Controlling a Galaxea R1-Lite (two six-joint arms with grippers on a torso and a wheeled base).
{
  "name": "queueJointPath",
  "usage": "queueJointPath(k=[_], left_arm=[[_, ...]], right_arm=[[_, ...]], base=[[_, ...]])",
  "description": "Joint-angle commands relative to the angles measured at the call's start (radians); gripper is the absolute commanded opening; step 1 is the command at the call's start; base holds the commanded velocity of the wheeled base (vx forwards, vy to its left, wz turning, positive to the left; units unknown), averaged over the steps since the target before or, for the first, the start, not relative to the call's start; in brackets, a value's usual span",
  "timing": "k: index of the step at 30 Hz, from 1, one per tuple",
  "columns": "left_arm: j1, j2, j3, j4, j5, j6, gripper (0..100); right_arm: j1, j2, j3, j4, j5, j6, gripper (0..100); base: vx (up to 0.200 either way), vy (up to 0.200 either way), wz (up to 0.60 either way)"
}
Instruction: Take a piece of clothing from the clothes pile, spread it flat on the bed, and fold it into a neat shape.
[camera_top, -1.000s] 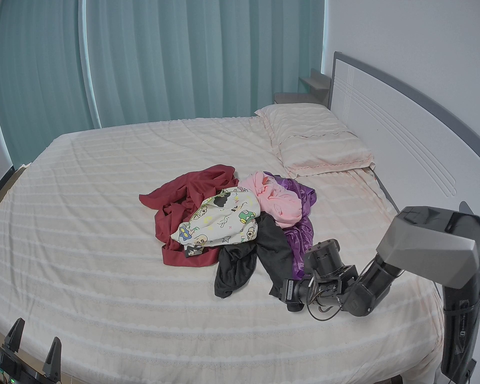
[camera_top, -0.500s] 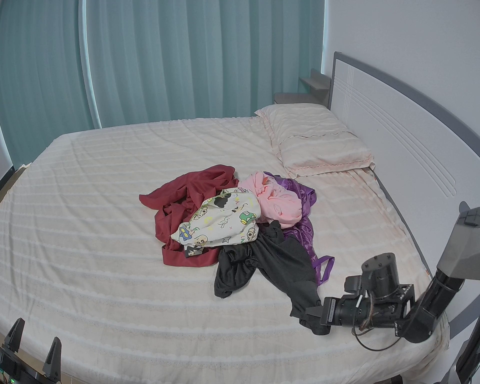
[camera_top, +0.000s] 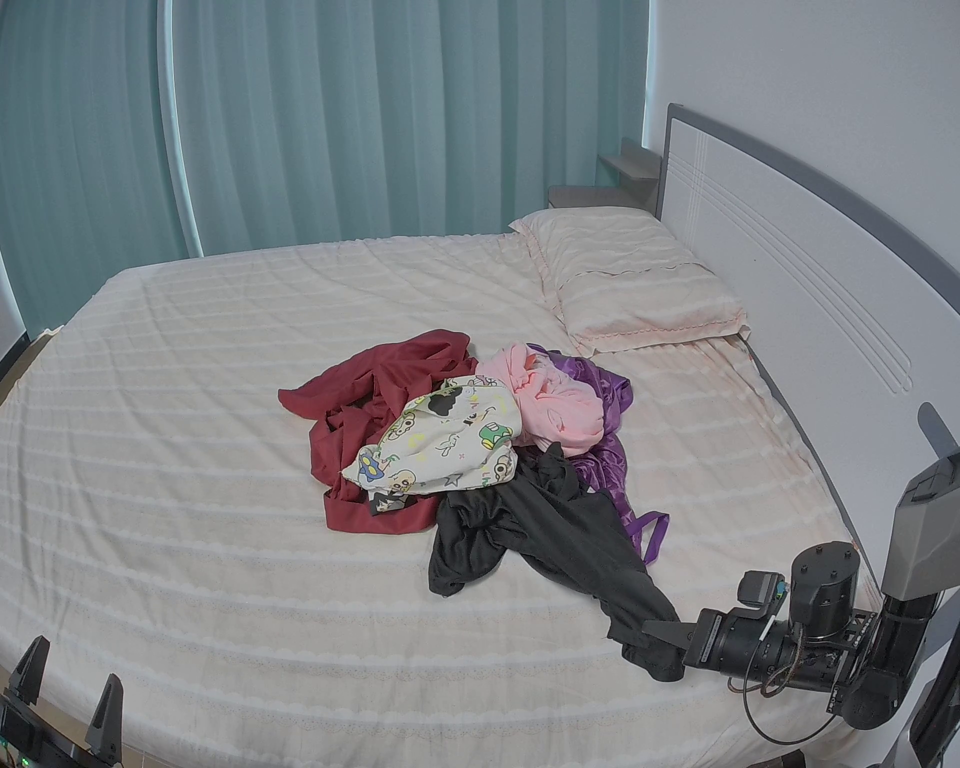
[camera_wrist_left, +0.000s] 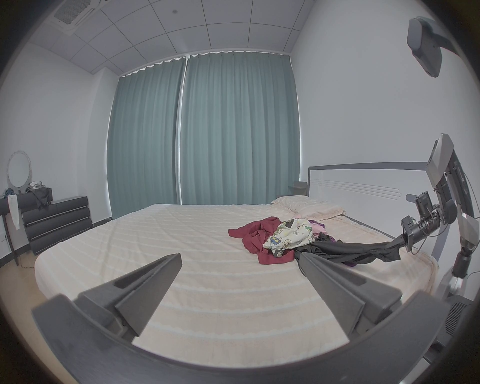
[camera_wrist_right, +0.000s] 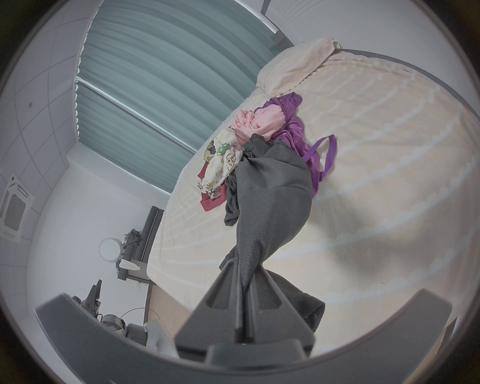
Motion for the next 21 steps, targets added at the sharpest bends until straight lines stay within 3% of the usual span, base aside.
queueJointPath(k=[1,13,21], left_arm=[[0.000,-0.016,0.016,0.000,0.001,0.000,100],[0.000,-0.016,0.016,-0.002,-0.005,0.009,100],[0.000,-0.016,0.016,-0.005,-0.008,0.029,100]], right_arm=[[-0.003,0.013,0.026,-0.003,-0.001,0.000,0],[0.003,-0.010,0.026,-0.007,-0.004,0.004,0],[0.020,-0.019,0.026,-0.009,-0.041,0.007,0]], base=[[0.000,0.000,0.00],[0.000,0.000,0.00],[0.000,0.000,0.00]])
